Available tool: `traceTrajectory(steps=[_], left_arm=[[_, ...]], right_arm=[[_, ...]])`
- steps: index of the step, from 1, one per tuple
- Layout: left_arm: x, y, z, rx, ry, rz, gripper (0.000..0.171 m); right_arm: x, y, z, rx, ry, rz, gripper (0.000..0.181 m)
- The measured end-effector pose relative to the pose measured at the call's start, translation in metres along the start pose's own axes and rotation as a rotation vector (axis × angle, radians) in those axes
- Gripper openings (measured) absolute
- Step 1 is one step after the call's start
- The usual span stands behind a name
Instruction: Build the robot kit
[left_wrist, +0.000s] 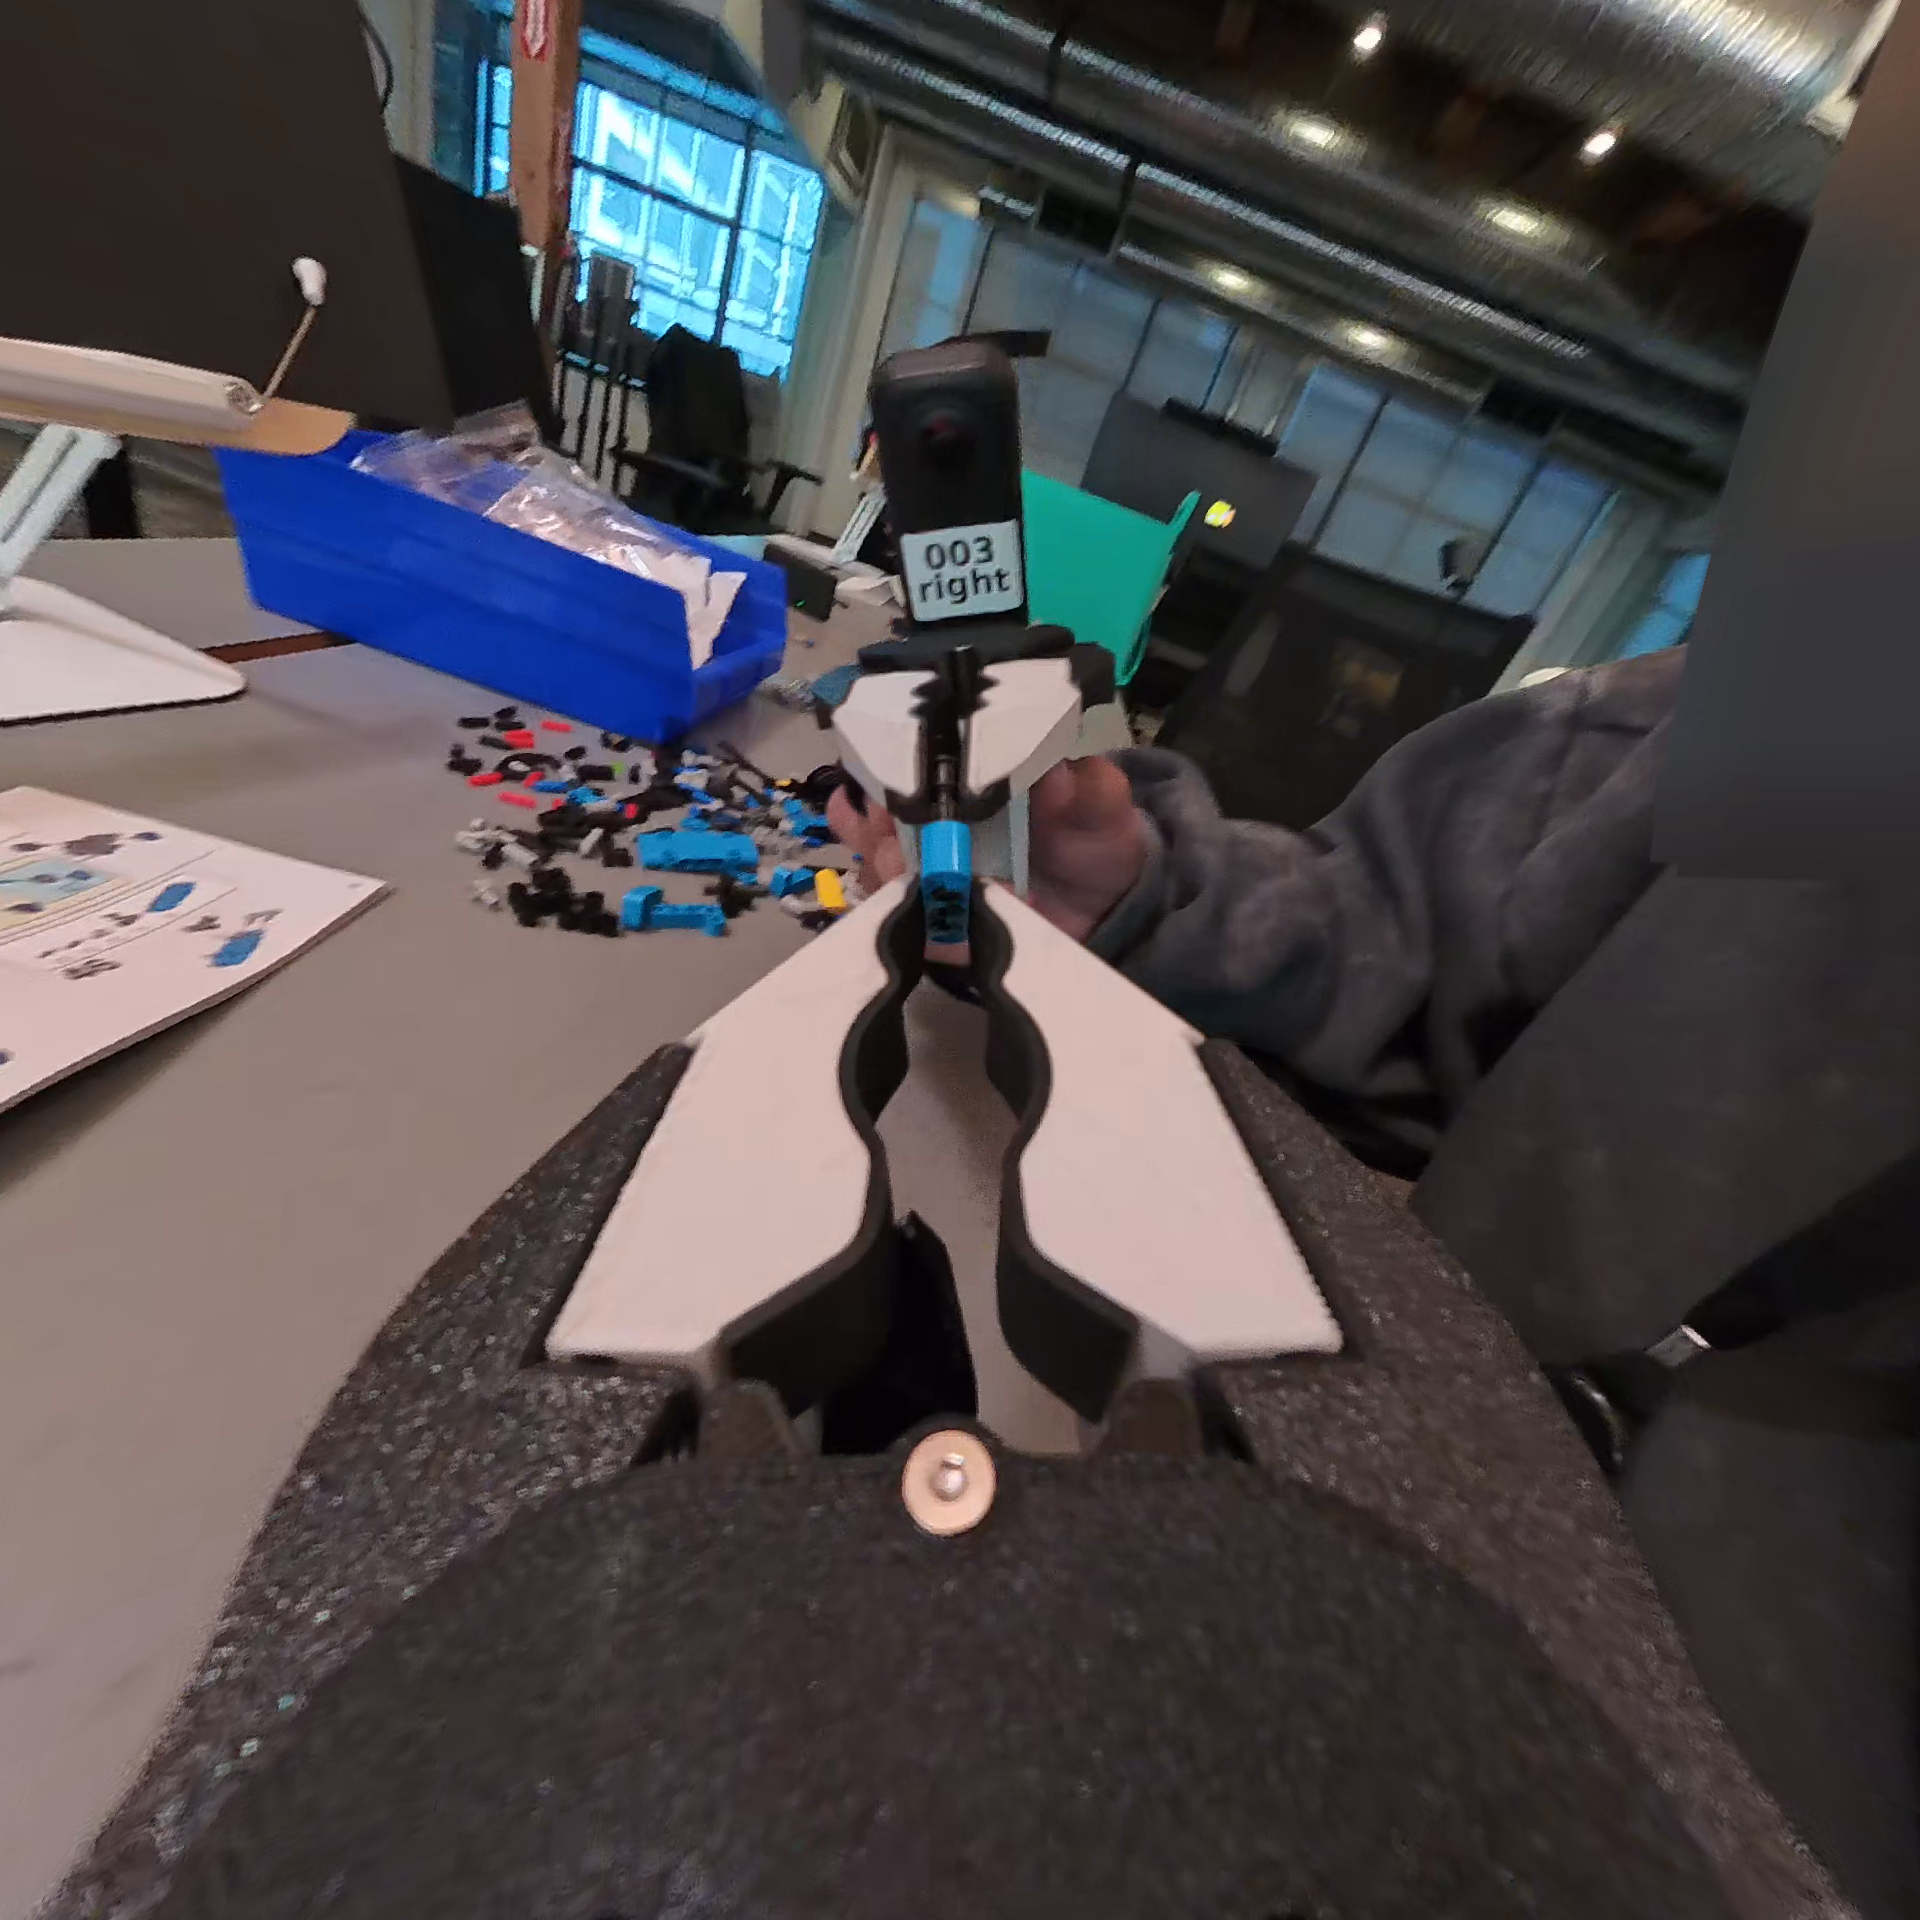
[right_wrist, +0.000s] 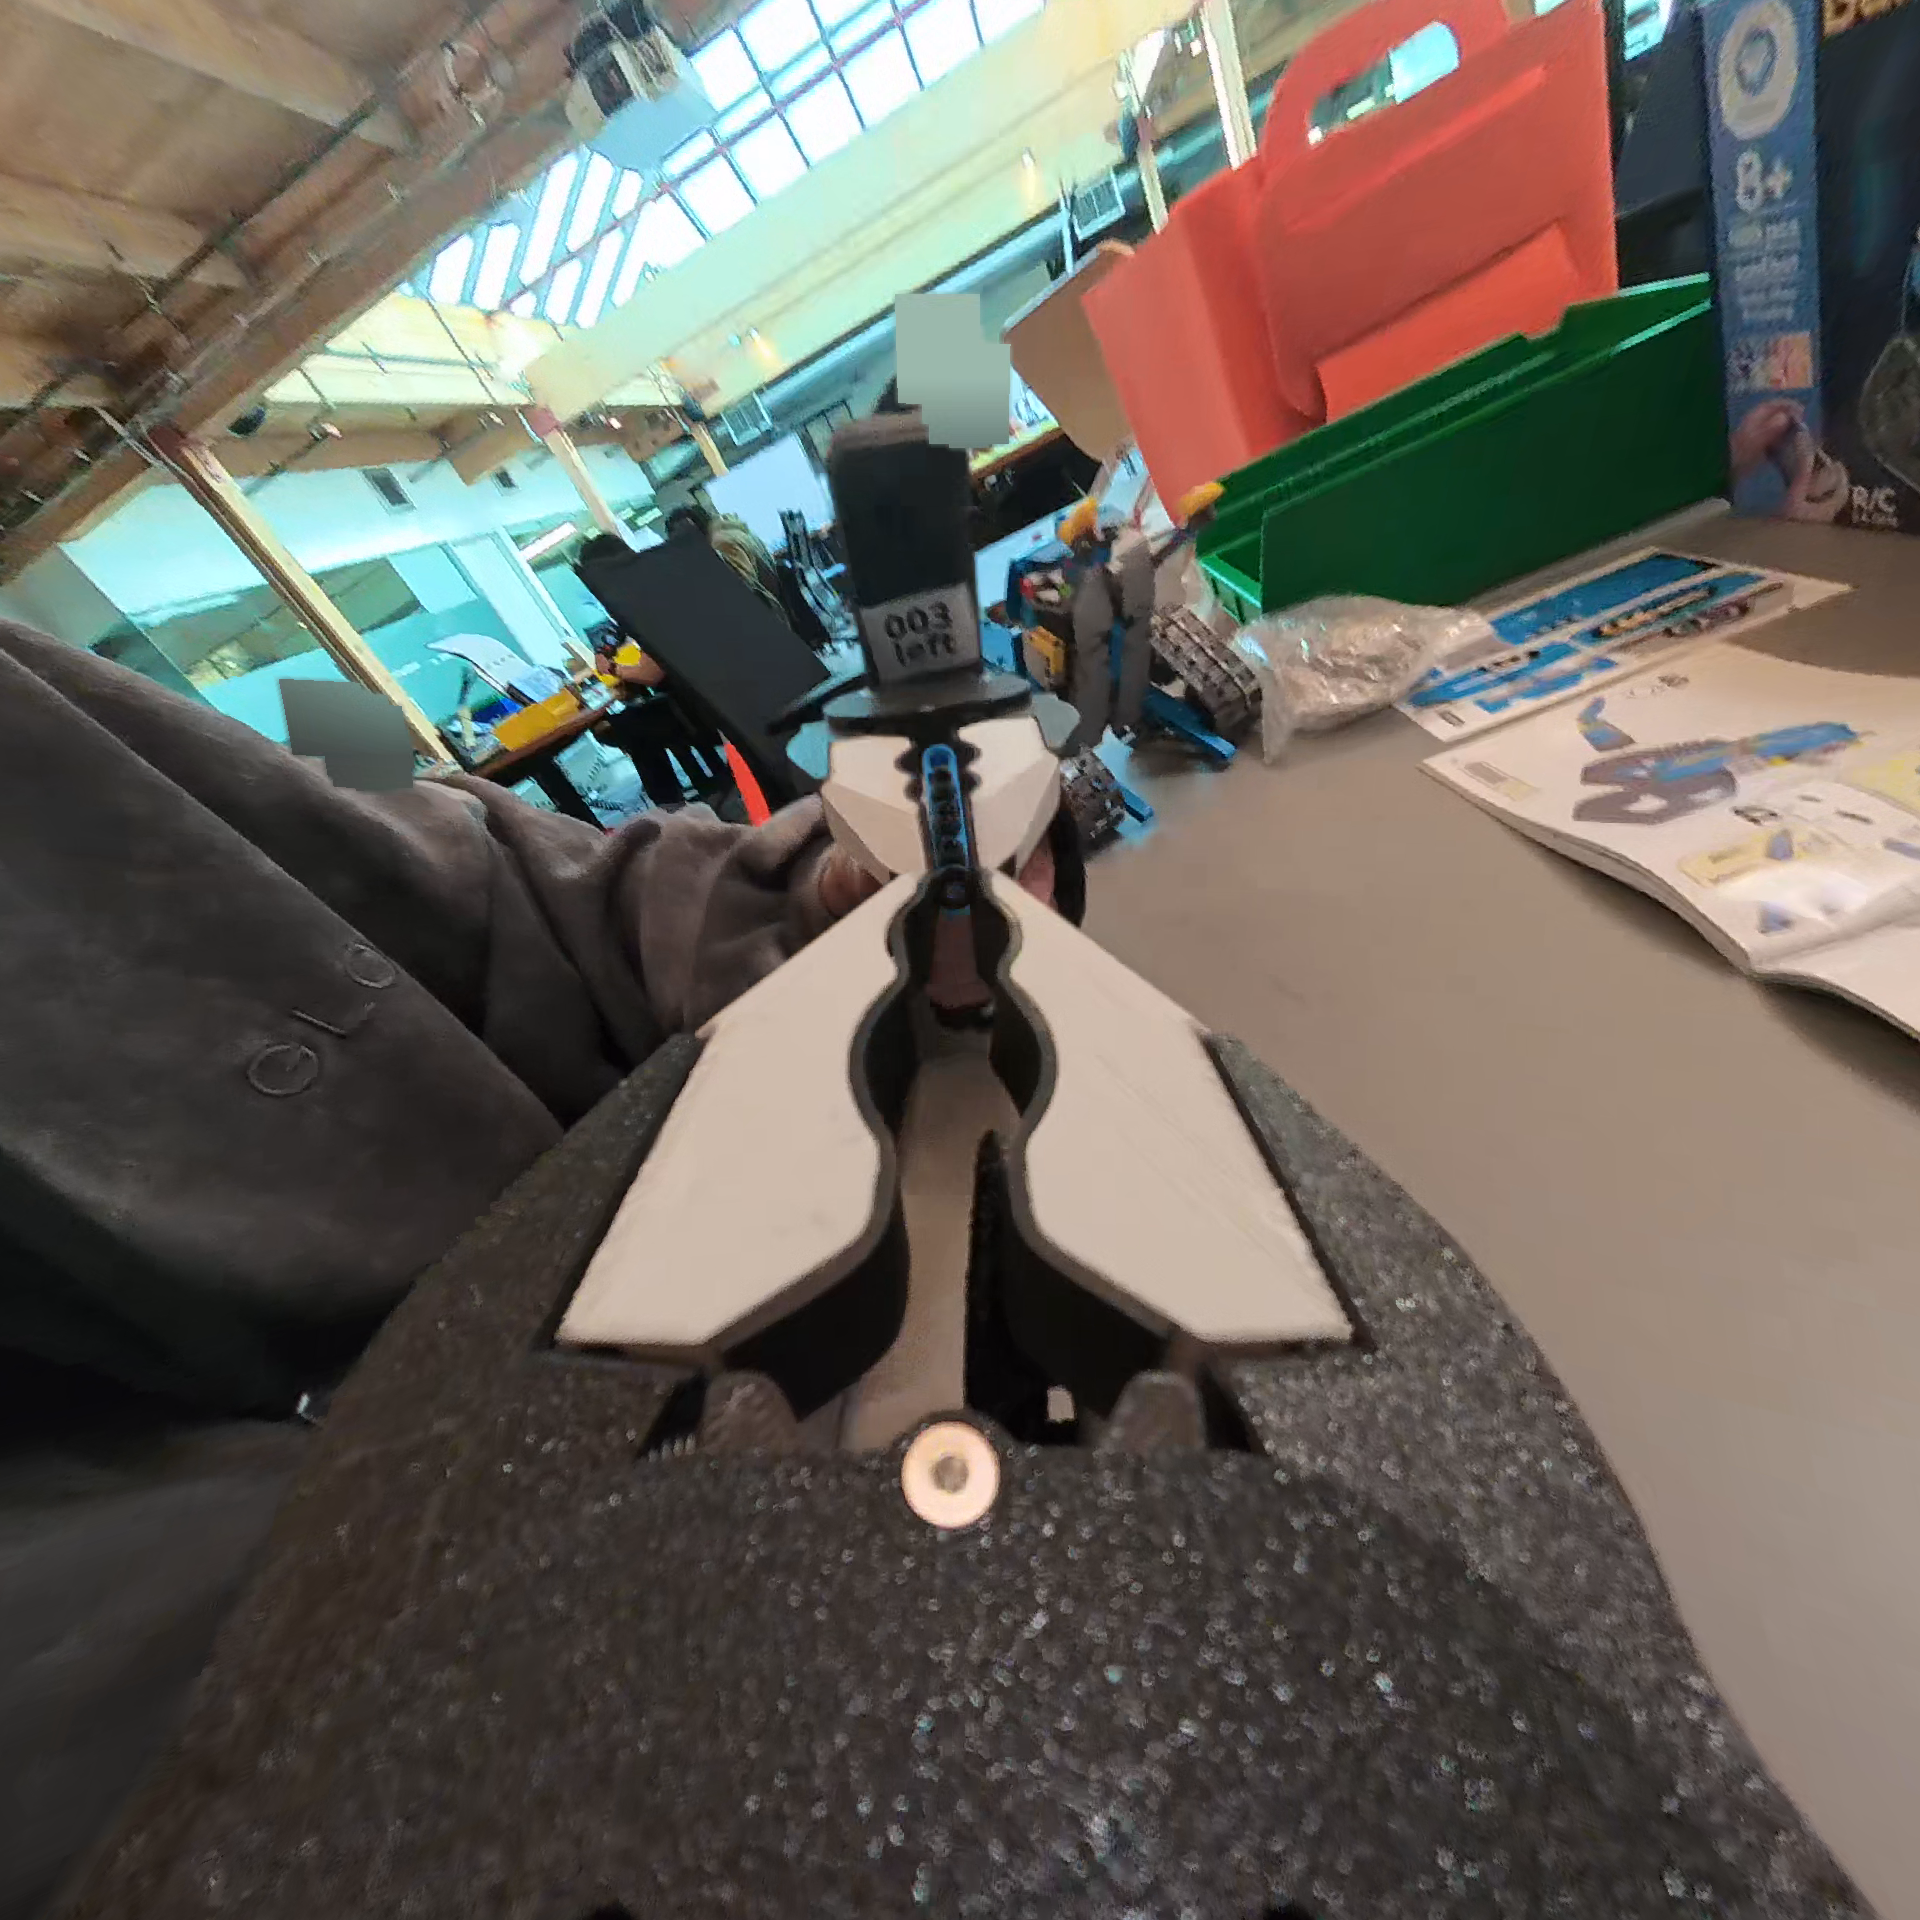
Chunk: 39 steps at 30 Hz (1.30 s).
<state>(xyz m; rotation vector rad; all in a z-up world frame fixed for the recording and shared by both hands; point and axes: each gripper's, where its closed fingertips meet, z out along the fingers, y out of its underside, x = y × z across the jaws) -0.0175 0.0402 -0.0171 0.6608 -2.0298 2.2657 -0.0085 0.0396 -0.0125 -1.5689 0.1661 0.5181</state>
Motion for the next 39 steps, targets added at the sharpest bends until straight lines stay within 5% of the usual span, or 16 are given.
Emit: traceTrajectory(steps=[19,26,33,39], left_arm=[[0.026,0.002,0.006,0.0,0.179,-0.139,0.005],[0.036,0.009,0.009,-0.019,0.323,-0.378,0.004],[0.042,0.001,0.012,0.047,0.469,-0.613,0.005],[0.041,0.009,0.015,0.004,0.396,-0.486,0.005]], right_arm=[[-0.027,0.007,0.003,-0.095,-0.092,-0.104,0.004],[-0.035,0.016,0.0,-0.201,-0.108,-0.195,0.004],[-0.043,0.012,-0.004,-0.156,-0.186,-0.124,0.005],[-0.042,0.017,-0.007,-0.195,-0.179,-0.104,0.005]])
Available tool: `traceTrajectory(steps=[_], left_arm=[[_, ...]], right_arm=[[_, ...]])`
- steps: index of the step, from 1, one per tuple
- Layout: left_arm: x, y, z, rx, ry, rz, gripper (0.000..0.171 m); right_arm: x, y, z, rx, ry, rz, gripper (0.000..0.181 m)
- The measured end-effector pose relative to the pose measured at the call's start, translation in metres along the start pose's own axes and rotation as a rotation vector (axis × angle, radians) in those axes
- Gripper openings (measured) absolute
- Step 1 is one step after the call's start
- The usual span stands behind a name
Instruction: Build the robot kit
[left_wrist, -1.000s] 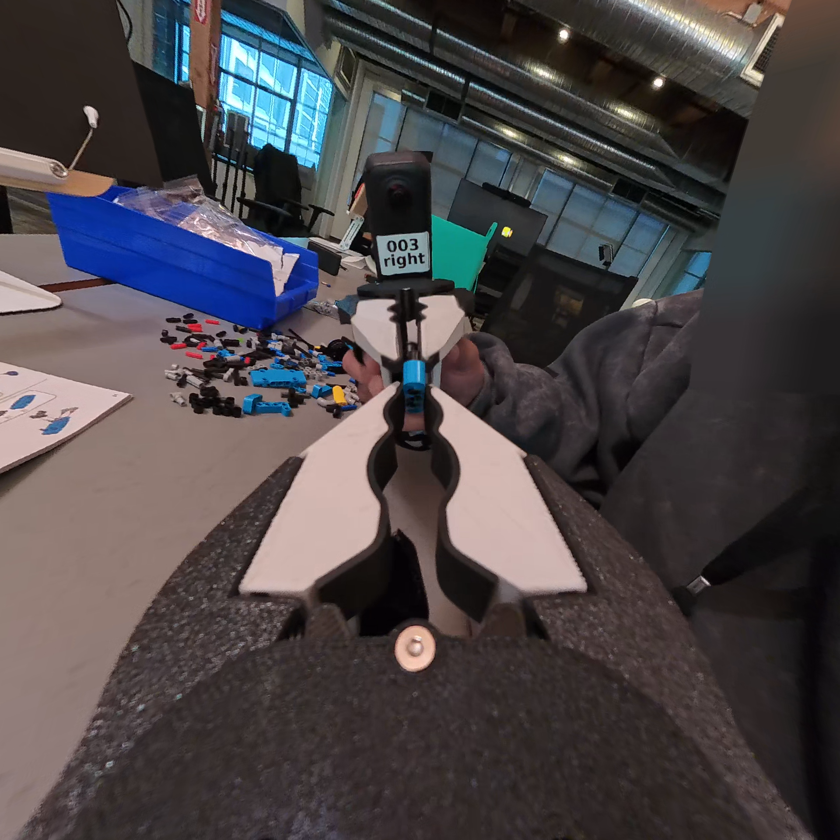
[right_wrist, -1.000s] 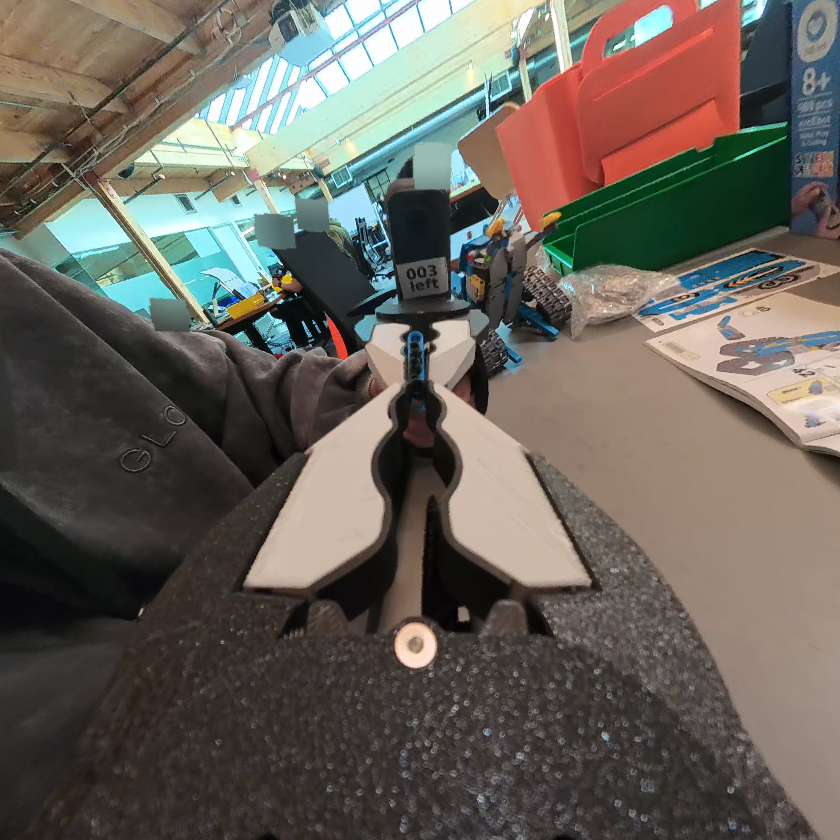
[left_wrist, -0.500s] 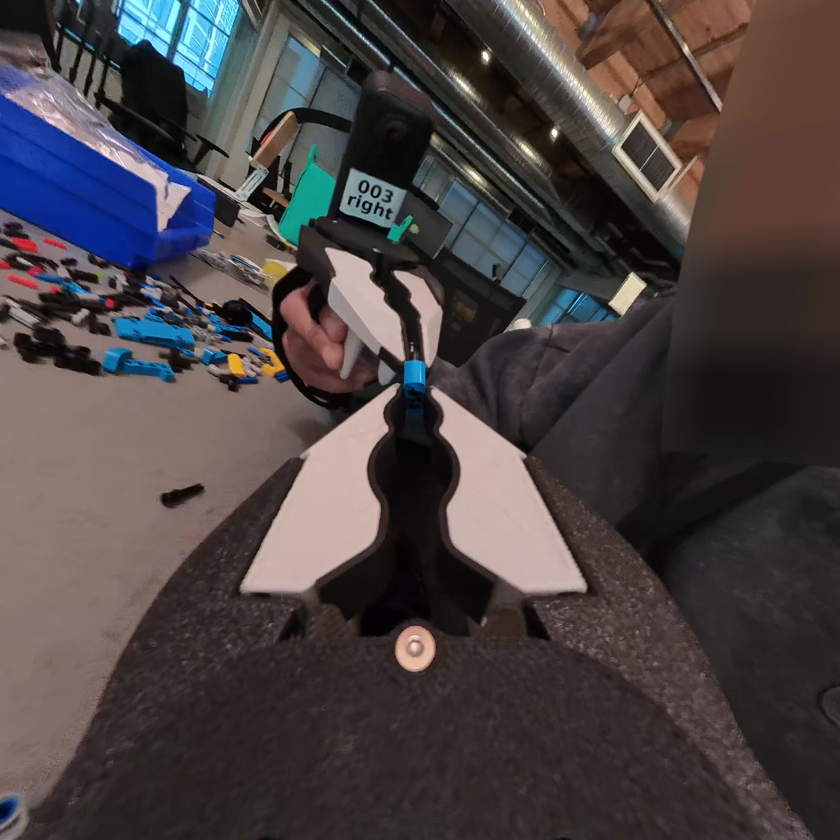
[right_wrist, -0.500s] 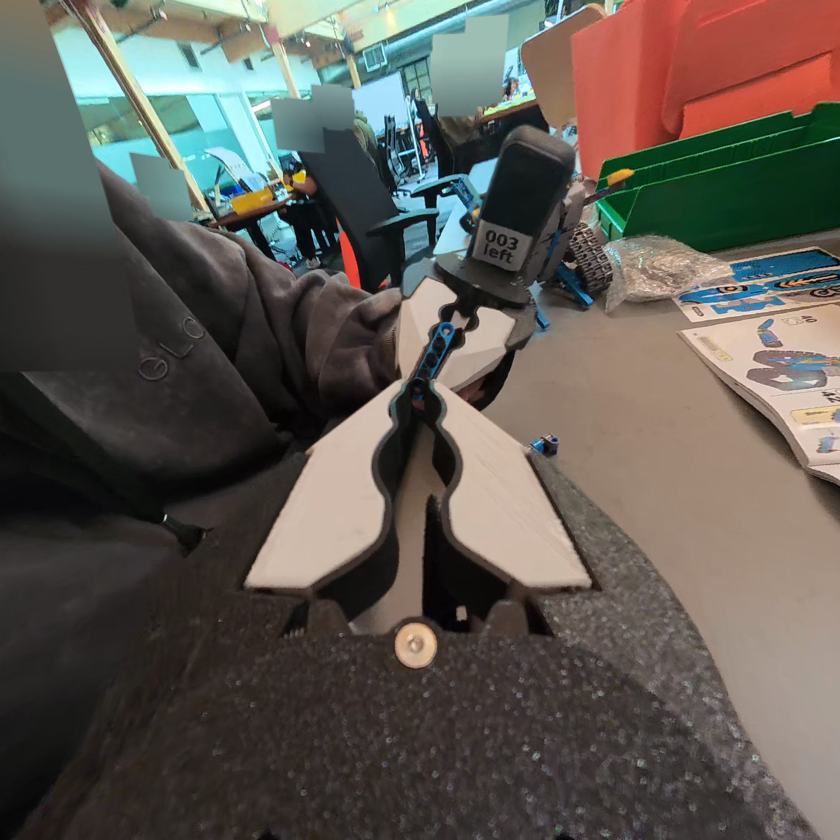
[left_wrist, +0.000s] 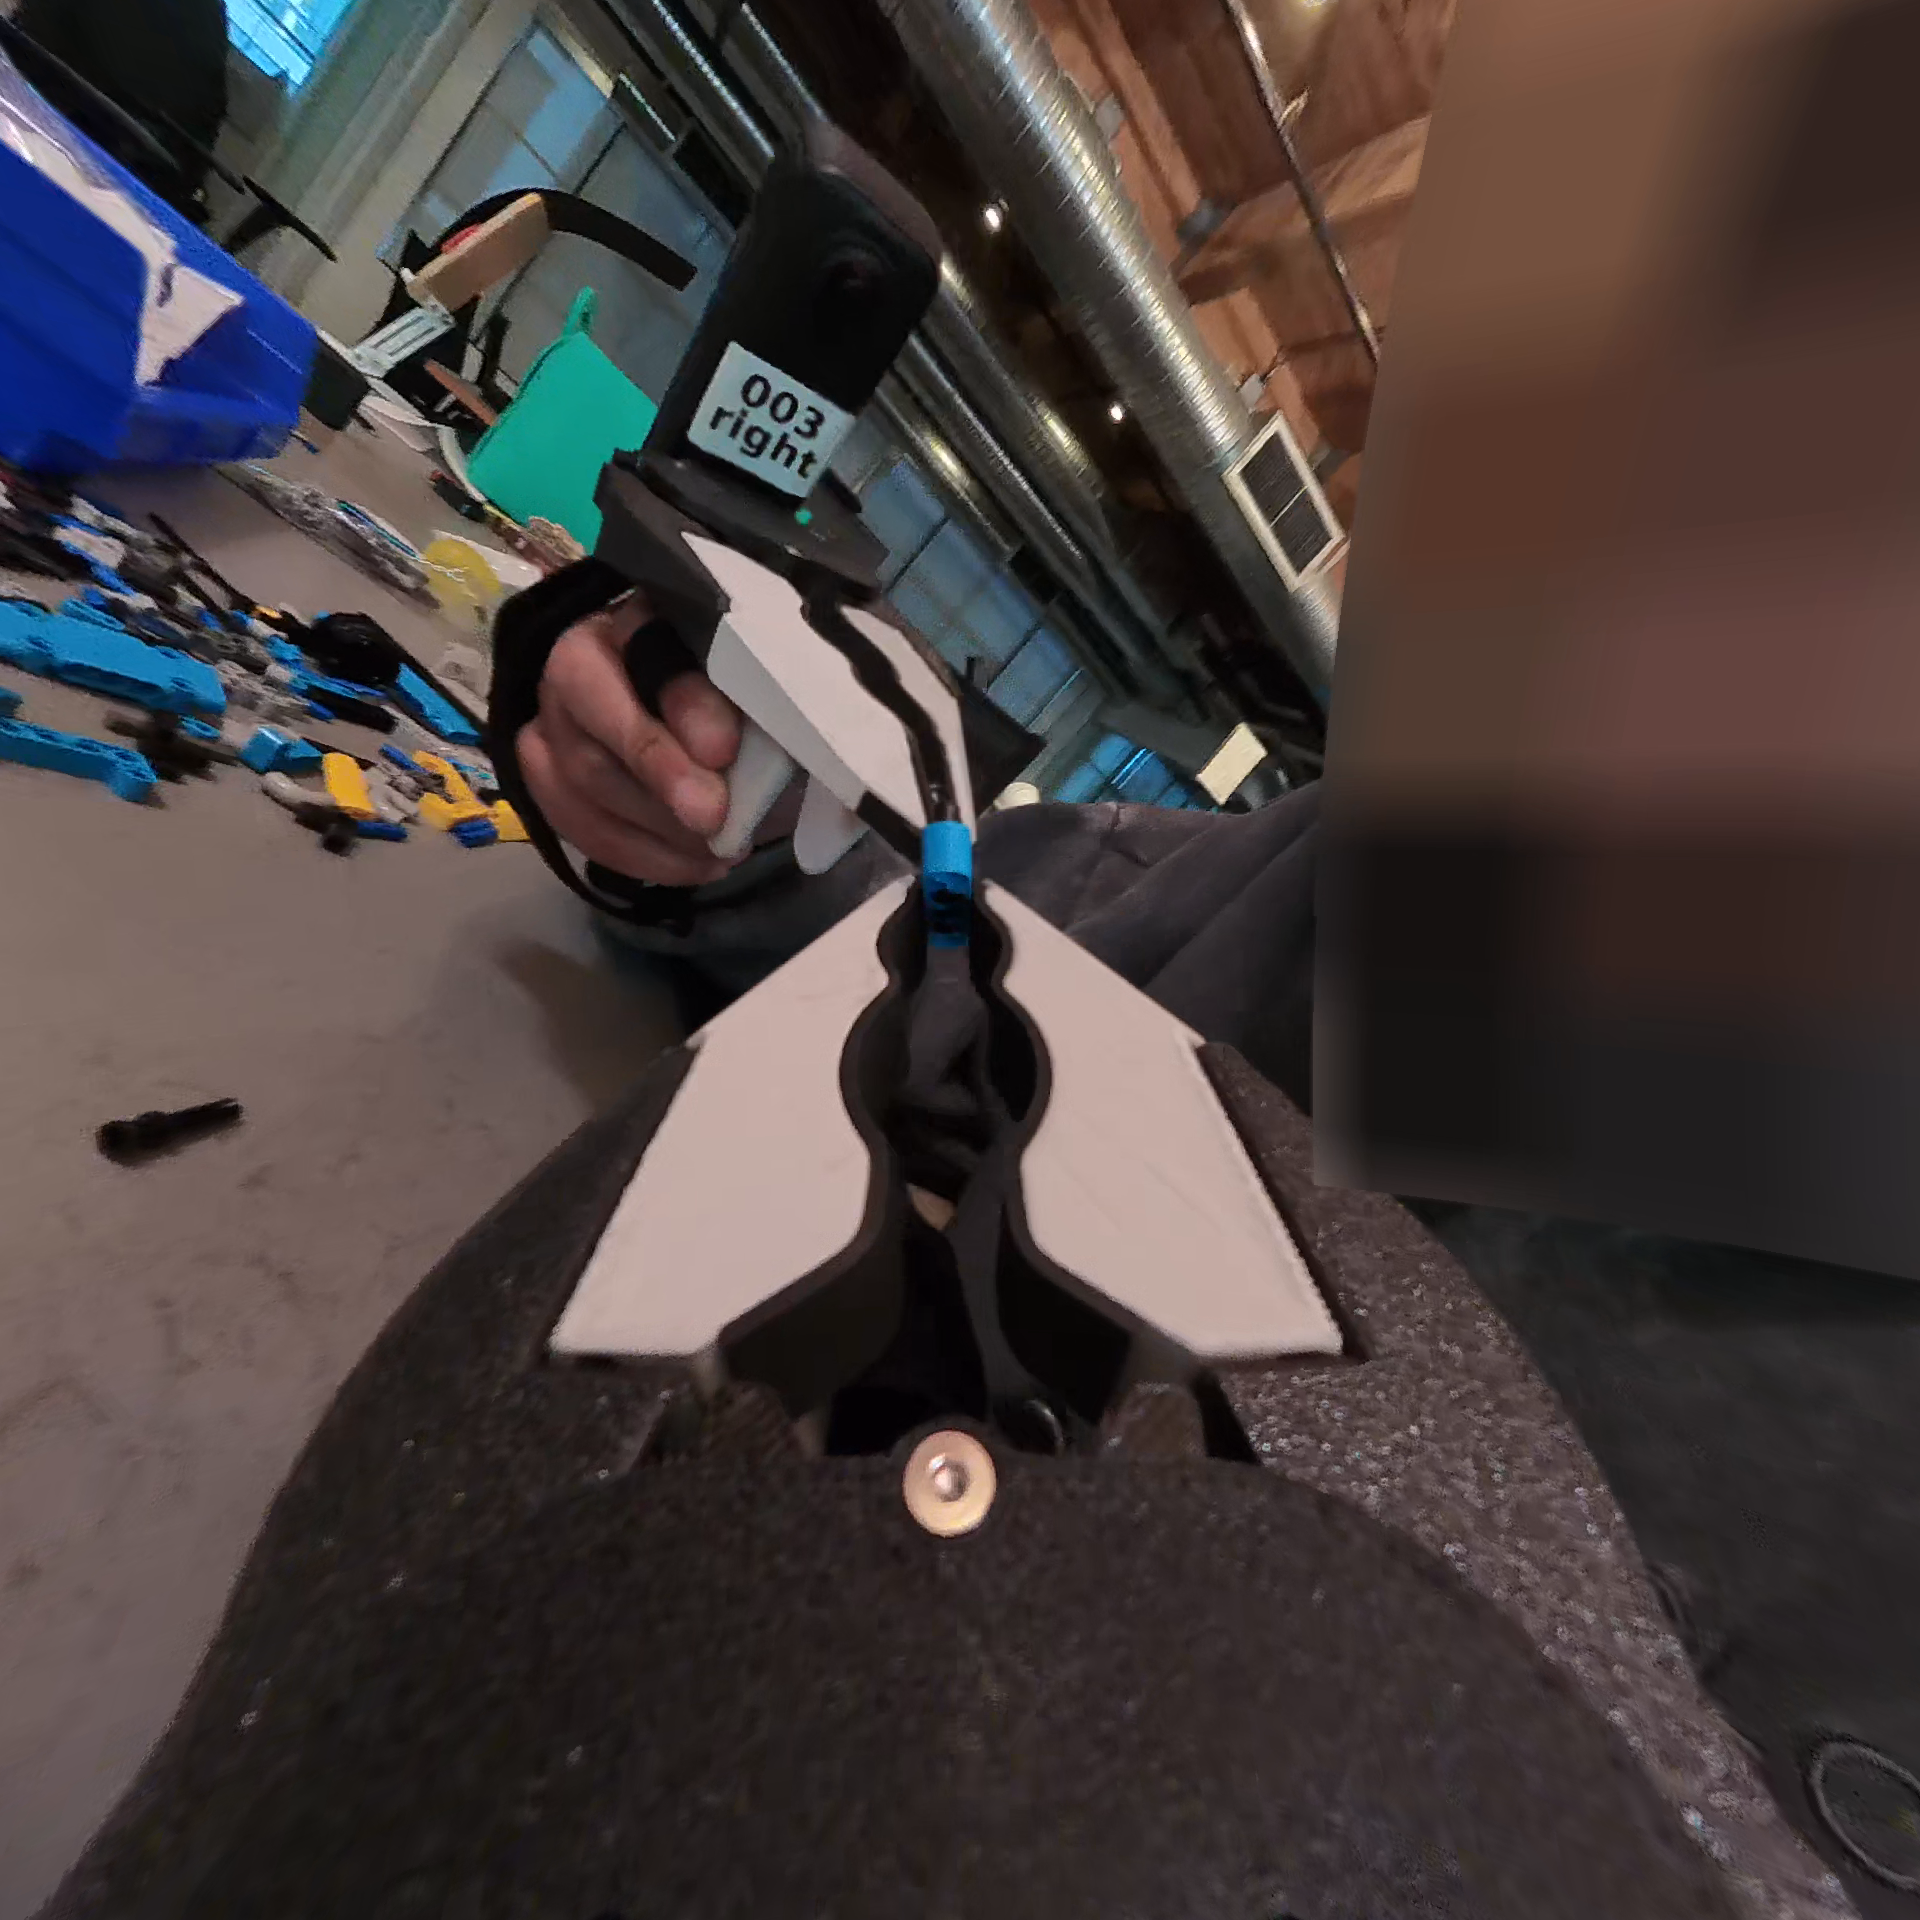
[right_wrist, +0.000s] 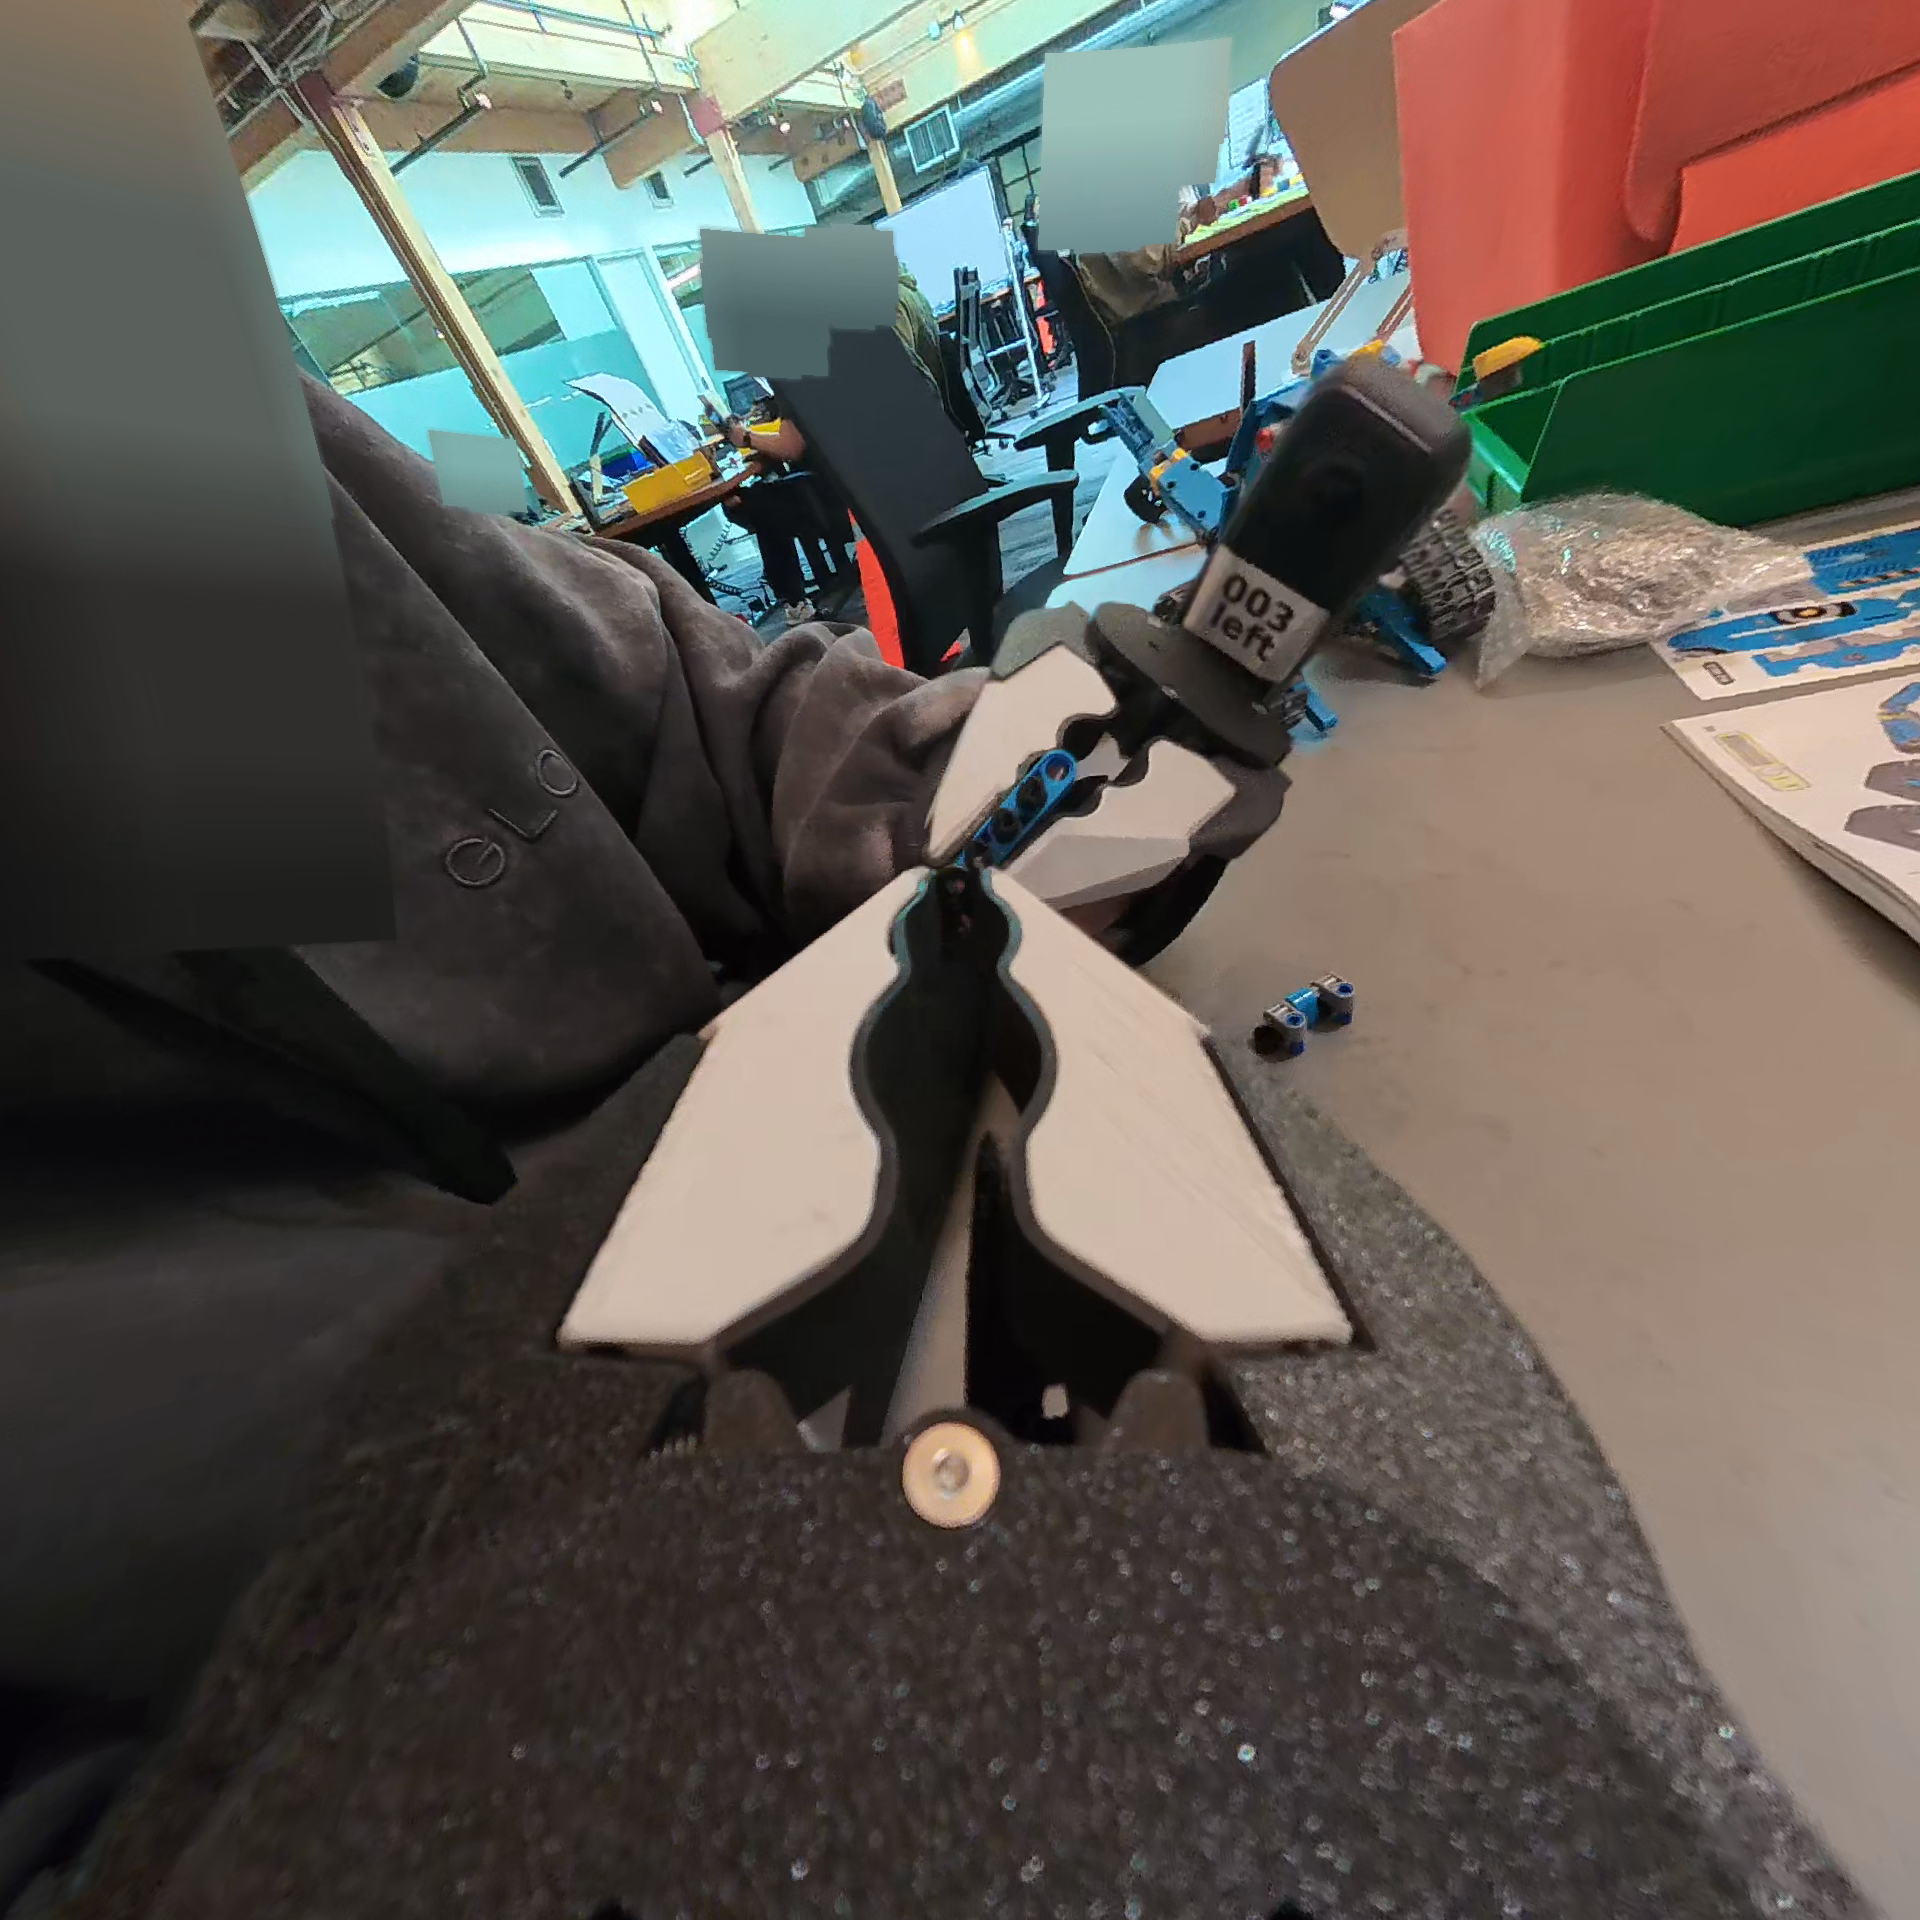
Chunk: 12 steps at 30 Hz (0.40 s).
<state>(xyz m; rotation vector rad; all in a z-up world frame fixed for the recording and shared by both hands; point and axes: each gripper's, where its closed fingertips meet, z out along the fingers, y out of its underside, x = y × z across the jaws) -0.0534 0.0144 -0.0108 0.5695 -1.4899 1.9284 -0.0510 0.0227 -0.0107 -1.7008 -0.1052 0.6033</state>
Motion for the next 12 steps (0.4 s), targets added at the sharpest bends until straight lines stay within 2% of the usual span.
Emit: traceTrajectory(steps=[12], left_arm=[[-0.0049,0.0003,0.001,0.0,-0.02,-0.006,0.005]], right_arm=[[0.0039,0.0025,-0.003,-0.017,0.033,-0.017,0.005]])
